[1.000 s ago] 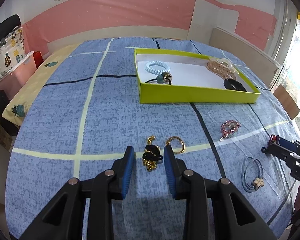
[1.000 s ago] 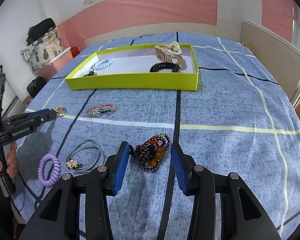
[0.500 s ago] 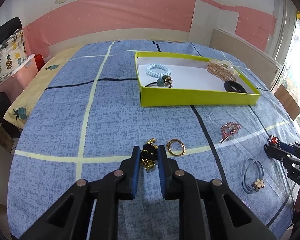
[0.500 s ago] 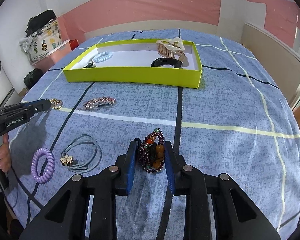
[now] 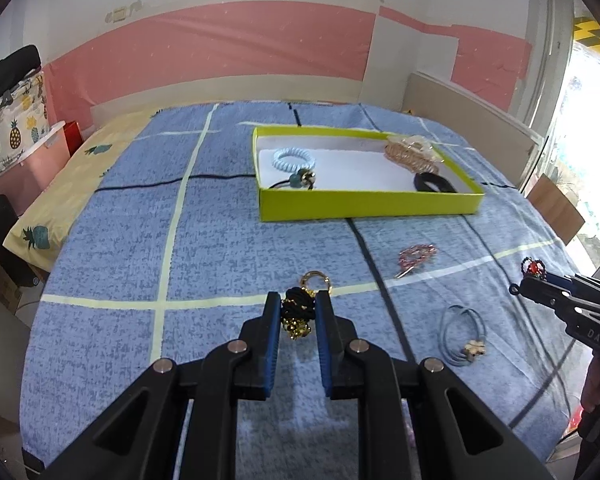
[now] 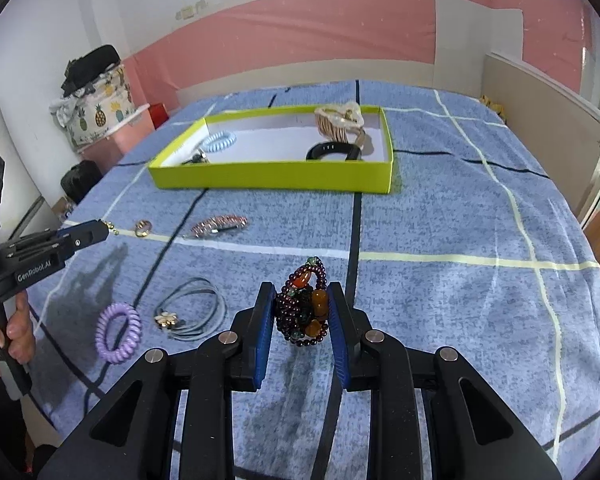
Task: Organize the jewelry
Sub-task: 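Grasp the black earring with the left tool while the right tool grasps the beaded bracelet, then carry both items into the yellow-green box and open both tools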
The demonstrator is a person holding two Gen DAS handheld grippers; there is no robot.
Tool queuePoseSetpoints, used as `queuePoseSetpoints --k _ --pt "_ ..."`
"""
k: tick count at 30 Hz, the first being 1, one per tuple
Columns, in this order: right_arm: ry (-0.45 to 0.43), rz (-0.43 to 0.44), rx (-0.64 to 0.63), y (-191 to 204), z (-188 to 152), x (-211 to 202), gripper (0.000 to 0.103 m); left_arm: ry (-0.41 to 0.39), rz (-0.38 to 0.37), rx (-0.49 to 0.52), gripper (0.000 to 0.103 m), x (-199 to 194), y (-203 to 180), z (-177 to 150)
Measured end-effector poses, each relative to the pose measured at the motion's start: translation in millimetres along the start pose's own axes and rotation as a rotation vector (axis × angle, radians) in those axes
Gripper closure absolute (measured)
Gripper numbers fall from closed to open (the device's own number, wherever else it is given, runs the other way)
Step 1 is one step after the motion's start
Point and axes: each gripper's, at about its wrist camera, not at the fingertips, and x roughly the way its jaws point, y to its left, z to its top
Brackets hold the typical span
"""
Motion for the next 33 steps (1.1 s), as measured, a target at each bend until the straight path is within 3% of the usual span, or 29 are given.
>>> queuePoseSetpoints --k 17,33 --pt "-0.055 0.041 -0.031 3 40 -8 0.076 -0.059 -0.051 0.047 0.085 -16 -15 38" --pt "-0.035 0.074 -0.089 8 122 68 0.076 -0.043 -0.083 0.074 0.085 64 -6 118"
